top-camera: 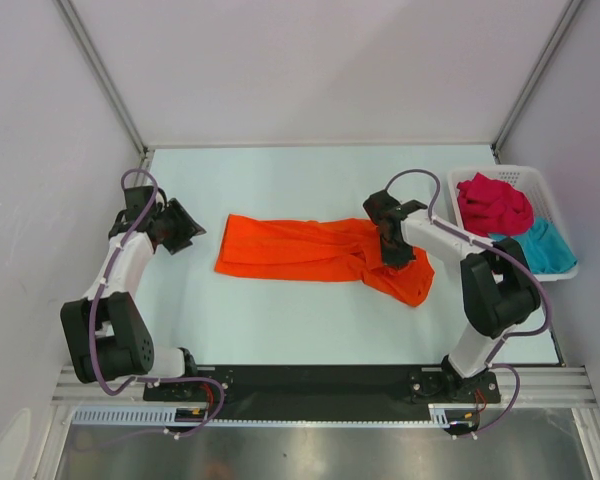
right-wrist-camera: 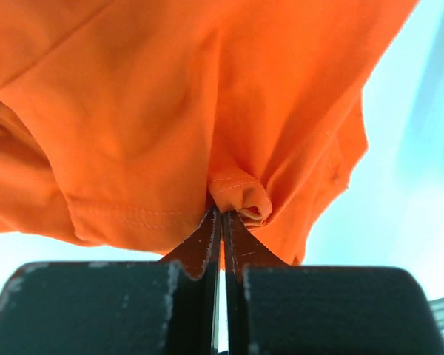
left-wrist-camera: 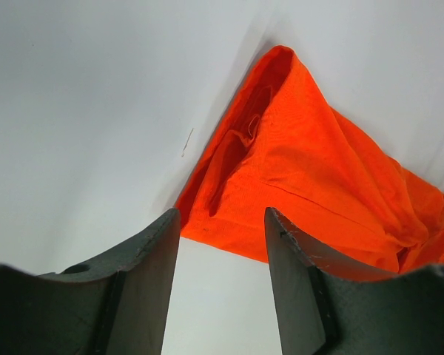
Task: Fold and stack the t-shirts
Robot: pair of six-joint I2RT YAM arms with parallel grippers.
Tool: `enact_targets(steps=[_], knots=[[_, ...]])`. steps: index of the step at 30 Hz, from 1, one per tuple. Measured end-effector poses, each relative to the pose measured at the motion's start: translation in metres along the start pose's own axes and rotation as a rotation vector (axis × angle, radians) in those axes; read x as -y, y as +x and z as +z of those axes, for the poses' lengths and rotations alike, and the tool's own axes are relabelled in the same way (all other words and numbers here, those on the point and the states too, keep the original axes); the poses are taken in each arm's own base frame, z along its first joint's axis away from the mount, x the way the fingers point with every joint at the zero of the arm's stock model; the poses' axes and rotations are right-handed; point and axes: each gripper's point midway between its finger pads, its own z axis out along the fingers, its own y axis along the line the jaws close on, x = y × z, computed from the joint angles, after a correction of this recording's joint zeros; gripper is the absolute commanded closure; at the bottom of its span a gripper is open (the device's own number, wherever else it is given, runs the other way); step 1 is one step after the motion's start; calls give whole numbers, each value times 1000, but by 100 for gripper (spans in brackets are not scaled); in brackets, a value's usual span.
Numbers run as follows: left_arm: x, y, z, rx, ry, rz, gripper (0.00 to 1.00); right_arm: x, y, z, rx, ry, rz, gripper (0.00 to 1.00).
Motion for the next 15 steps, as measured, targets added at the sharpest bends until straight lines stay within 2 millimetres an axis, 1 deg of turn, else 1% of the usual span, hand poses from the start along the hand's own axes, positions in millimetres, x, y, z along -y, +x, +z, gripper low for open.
enact_targets(steps=[3, 8, 11, 12, 13, 15], knots=[[0, 0, 0, 0, 2, 0, 45, 6, 5, -3, -3, 14, 3, 96], [1, 0, -1, -2, 8, -1, 45, 15, 17, -1, -35, 59, 0, 95], [2, 0, -2, 0, 12, 0, 45, 20, 22, 0, -46, 80, 1, 92], [2, 0, -2, -1, 13, -1, 45, 21, 24, -1, -49, 84, 0, 79], [2, 0, -2, -1, 14, -1, 45, 22, 25, -1, -52, 87, 0, 74], [2, 0, -2, -2, 15, -2, 45, 23, 28, -2, -57, 90, 6, 73]])
